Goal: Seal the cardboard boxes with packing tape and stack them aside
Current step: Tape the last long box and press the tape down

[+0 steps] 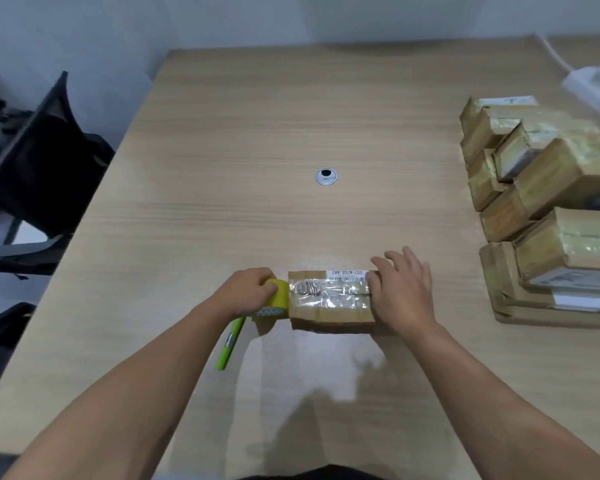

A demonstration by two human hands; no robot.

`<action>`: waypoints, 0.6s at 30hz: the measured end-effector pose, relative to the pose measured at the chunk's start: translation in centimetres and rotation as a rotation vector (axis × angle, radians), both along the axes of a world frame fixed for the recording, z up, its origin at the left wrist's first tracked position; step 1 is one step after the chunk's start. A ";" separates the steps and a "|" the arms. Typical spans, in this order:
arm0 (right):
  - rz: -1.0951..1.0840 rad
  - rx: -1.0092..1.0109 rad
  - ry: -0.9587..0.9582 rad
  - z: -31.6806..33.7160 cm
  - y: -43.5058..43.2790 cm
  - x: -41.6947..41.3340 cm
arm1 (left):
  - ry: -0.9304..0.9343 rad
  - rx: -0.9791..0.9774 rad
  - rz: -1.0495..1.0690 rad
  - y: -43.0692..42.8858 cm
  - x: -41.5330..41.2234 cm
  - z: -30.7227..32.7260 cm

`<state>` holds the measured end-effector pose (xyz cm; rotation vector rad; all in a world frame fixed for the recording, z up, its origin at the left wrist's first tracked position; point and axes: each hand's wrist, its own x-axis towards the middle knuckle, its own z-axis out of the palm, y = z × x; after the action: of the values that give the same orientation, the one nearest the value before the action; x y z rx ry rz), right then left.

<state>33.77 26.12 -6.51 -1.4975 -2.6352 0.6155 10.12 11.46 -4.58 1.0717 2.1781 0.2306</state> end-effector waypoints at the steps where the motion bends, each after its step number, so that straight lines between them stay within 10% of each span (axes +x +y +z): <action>1: 0.101 -0.022 0.004 0.5 -0.6 -0.6 | 0.000 0.006 0.005 -0.1 0.0 0.0; 10: 0.517 -0.056 -0.234 0.7 -5.1 -6.6 | -0.092 0.049 0.029 -0.4 -0.1 0.5; 18: 0.482 -0.086 0.090 3.0 -4.4 -8.1 | -0.130 0.055 0.076 -2.0 -3.1 3.2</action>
<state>25.68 21.69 -3.55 -0.8151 -2.9384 0.8086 7.07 9.51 -1.41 0.9771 2.1082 0.3859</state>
